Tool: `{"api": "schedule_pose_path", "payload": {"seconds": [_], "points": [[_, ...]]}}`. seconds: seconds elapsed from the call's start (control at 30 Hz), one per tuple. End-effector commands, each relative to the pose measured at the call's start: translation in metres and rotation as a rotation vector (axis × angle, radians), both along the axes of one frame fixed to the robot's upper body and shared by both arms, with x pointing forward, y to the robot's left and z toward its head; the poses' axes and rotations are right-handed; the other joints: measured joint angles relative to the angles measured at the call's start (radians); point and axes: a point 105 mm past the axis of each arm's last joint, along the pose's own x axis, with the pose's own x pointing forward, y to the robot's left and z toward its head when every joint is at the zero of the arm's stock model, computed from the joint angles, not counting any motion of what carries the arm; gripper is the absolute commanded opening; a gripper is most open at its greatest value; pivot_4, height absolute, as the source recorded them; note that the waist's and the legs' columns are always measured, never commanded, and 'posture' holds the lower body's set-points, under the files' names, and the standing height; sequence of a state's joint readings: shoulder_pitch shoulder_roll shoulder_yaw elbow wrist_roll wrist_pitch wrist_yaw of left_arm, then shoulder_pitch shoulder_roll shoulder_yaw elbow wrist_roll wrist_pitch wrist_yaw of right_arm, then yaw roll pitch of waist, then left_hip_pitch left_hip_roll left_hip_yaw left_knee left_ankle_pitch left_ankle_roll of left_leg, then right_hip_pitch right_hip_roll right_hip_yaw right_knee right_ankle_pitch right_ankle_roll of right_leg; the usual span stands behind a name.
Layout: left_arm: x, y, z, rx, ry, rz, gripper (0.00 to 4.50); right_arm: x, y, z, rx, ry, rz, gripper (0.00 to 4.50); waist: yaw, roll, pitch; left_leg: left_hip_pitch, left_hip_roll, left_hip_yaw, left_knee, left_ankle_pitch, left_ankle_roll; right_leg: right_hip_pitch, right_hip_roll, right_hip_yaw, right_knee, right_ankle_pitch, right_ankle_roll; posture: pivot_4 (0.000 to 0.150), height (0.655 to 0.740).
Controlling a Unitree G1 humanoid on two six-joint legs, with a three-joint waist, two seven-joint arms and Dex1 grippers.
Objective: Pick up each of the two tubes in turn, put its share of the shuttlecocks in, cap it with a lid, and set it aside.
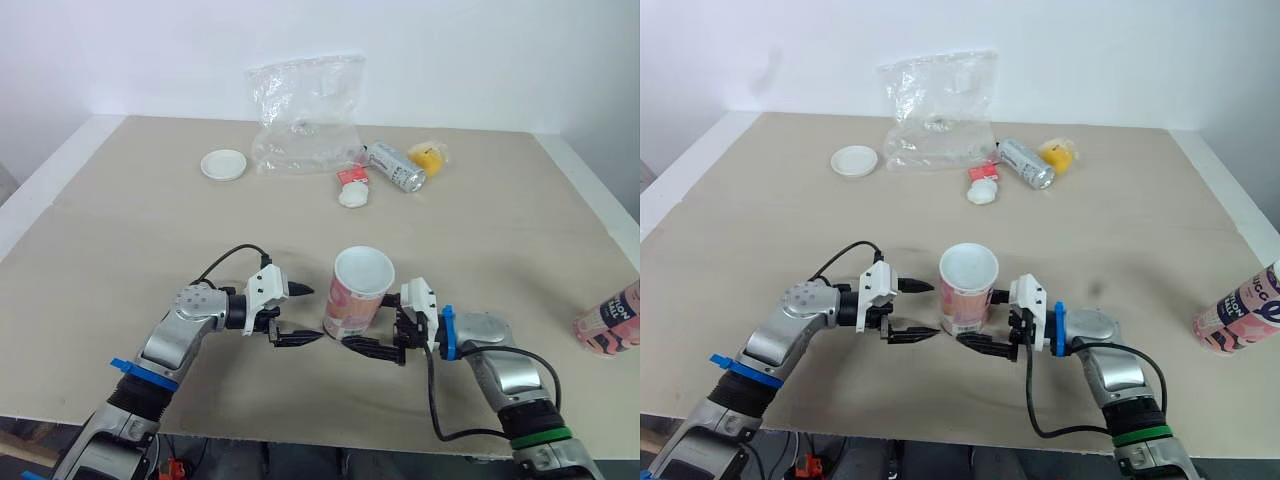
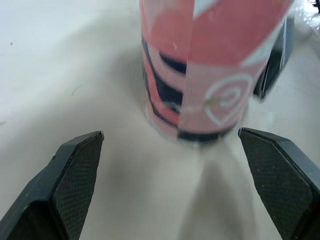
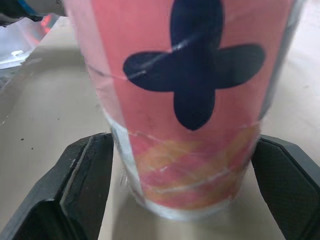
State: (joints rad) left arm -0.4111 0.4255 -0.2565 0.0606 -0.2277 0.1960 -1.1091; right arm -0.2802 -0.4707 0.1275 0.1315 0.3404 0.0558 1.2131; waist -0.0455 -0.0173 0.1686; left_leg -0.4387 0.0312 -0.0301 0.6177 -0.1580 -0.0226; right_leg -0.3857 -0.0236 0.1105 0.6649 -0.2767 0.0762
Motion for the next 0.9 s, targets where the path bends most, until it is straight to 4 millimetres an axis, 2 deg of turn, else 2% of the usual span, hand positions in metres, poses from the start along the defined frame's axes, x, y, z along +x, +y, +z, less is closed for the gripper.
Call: {"api": "schedule_pose_path", "payload": {"seconds": [0.03,0.43,0.67,0.73,0.83,0.9], "points": [[0.001,-0.001,0.013,-0.036,-0.038,0.003,4.50,0.005,0.007,0.007,0.015,-0.041,0.006,4.47,0.000,0.000,0.000,0.000,0.000,0.000,0.000,0.000,0.000,0.000,0.000,0.000,0.000,0.000,0.000,0.150,0.7400],[-0.005,0.008,0.022,-0.108,-0.051,-0.032,4.50,0.010,0.027,0.002,0.044,-0.041,0.023,4.47,-0.001,0.000,0.000,0.001,0.001,0.000,0.000,0.000,0.000,0.000,0.001,0.000,0.000,0.001,-0.001,0.150,0.7400],[-0.007,0.016,0.022,-0.113,-0.089,-0.044,4.50,0.010,0.031,-0.003,0.027,-0.035,0.047,4.47,-0.001,0.000,0.000,0.001,0.001,0.000,0.000,0.000,0.000,0.000,0.001,0.000,0.000,0.001,-0.001,0.150,0.7400],[-0.007,0.018,0.022,-0.113,-0.100,-0.044,4.50,0.009,0.030,-0.006,0.015,-0.032,0.053,4.07,-0.001,0.000,0.000,0.001,0.001,0.000,0.000,0.000,0.000,0.000,0.001,0.000,0.000,0.001,-0.001,0.150,0.7400],[-0.008,0.018,0.022,-0.118,-0.107,-0.049,4.50,0.007,0.028,-0.009,0.001,-0.043,0.049,3.14,-0.001,0.000,0.000,0.001,0.001,0.000,0.000,0.000,0.000,0.000,0.001,0.000,0.001,0.001,-0.001,0.150,0.7400],[-0.009,0.017,0.022,-0.122,-0.109,-0.056,4.50,0.007,0.027,-0.009,0.000,-0.045,0.045,3.07,-0.001,0.000,0.000,0.001,0.001,0.000,0.000,0.000,0.000,0.000,0.001,0.000,0.001,0.001,-0.001,0.150,0.7400]]}}
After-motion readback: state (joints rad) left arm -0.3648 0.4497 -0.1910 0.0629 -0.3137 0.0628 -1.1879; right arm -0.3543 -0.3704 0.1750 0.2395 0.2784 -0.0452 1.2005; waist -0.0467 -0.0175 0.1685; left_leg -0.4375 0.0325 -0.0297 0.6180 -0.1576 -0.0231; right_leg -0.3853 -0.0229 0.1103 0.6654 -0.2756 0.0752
